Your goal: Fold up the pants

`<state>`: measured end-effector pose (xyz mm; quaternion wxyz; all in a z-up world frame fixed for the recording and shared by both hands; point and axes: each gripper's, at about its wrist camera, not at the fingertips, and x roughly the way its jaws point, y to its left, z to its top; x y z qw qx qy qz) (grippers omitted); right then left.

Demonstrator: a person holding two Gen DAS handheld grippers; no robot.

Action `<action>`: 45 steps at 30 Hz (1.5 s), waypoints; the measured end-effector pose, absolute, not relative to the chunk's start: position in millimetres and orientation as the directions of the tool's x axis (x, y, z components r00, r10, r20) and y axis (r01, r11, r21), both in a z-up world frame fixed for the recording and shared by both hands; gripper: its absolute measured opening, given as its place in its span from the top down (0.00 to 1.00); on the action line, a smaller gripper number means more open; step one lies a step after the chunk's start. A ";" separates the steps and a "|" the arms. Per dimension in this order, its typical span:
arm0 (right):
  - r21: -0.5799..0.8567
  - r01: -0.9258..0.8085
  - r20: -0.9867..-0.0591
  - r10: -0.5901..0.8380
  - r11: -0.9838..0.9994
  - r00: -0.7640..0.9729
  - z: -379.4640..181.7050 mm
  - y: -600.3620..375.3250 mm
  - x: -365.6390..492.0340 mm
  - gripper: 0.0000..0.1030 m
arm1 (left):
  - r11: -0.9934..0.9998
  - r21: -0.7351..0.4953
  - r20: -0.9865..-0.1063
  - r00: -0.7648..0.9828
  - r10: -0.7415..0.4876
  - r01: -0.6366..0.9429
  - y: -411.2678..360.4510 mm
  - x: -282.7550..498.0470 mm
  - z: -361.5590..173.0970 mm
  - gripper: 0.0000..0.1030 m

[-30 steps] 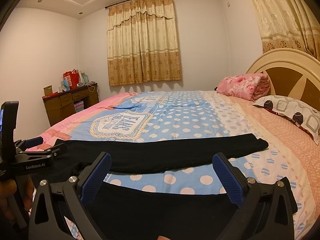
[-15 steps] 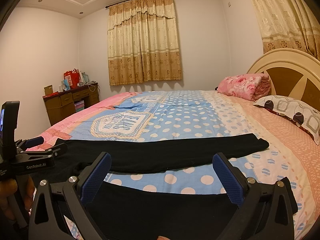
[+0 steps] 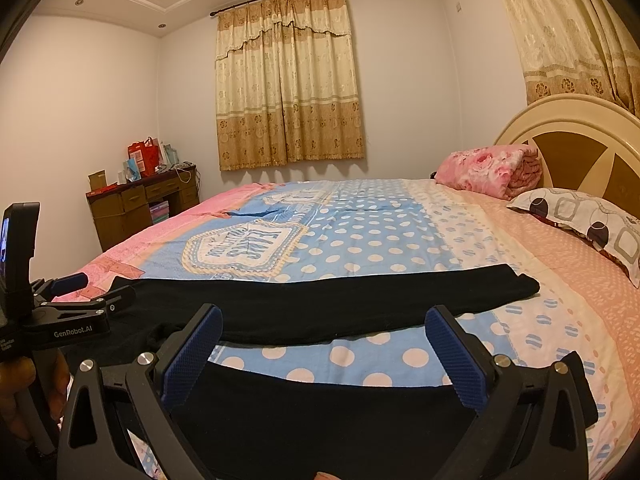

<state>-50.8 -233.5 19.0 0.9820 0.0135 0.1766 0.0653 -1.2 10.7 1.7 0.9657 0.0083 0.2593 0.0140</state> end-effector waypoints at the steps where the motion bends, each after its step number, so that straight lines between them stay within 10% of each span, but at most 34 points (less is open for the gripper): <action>1: 0.050 -0.123 -0.345 0.133 0.991 0.929 18.9 -233.6 -50.7 0.01 | 0.999 0.023 -0.501 0.865 0.032 -0.024 12.0 -1.3 1.8 0.00; 28: 0.067 -0.134 -0.430 0.150 0.989 0.890 -4.9 -247.1 -16.6 0.01 | 0.992 0.114 -0.552 0.827 0.108 -0.053 16.6 21.1 -31.6 0.00; 45: 0.058 0.193 -0.558 -0.129 0.979 0.820 0.2 -477.9 107.3 0.01 | 0.983 0.112 -0.607 0.773 0.185 -0.148 40.9 137.8 -33.7 0.00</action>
